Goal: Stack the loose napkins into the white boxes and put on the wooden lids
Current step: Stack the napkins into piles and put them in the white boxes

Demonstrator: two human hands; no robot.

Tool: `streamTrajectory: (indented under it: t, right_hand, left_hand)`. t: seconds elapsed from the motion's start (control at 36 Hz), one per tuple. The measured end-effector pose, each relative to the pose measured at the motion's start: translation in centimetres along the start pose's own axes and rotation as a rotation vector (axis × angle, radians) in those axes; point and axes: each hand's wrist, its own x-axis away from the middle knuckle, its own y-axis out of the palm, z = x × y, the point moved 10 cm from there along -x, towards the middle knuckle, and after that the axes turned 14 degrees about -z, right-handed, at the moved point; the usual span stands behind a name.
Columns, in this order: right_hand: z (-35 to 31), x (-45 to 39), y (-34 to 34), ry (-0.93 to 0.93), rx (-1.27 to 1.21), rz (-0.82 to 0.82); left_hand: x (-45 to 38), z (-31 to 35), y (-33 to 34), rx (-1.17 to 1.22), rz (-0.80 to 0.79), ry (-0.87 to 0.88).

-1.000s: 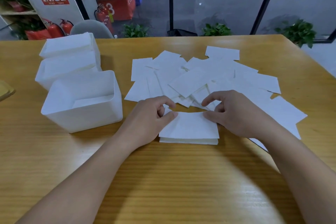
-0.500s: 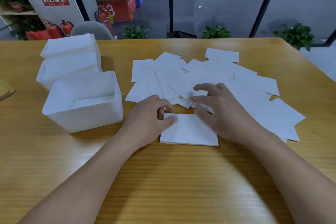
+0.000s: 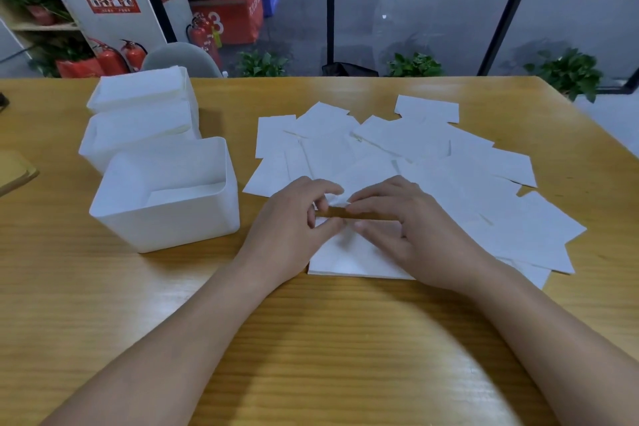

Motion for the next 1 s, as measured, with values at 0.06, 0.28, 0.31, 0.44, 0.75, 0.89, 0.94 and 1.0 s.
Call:
streamTrajectory:
  t: [0.06, 0.28, 0.31, 0.44, 0.75, 0.89, 0.94, 1.0]
  right_hand:
    - [-0.7, 0.1, -0.4, -0.033, -0.072, 0.04]
    - [1.7, 0.8, -1.7, 0.103, -0.084, 0.094]
    - [1.9, 0.8, -2.0, 0.113, -0.058, 0.119]
    - [2.7, 1.3, -3.7, 0.144, -0.036, 0.254]
    - [1.3, 1.6, -4.1, 0.12, -0.083, 0.29]
    - [2.3, 2.2, -4.9, 0.179, -0.292, 0.307]
    - [2.6, 2.2, -5.1, 0.18, -0.416, 0.294]
    - [3.4, 2.2, -4.8, 0.235, -0.466, 0.255]
  left_hand:
    - [0.0, 0.4, 0.0, -0.003, 0.015, 0.025]
    - [0.0, 0.5, -1.0, 0.084, 0.066, 0.058]
    - [0.1, 0.7, -1.2, 0.107, 0.074, 0.075]
    - [0.2, 0.1, -1.8, 0.164, 0.111, 0.04]
    - [0.5, 1.1, -2.1, 0.108, 0.136, 0.112]
    - [0.4, 0.4, -2.8, 0.304, 0.141, 0.095]
    - [0.2, 0.4, -2.6, 0.346, 0.081, 0.095]
    - [0.0, 0.0, -2.2, 0.347, 0.028, 0.067]
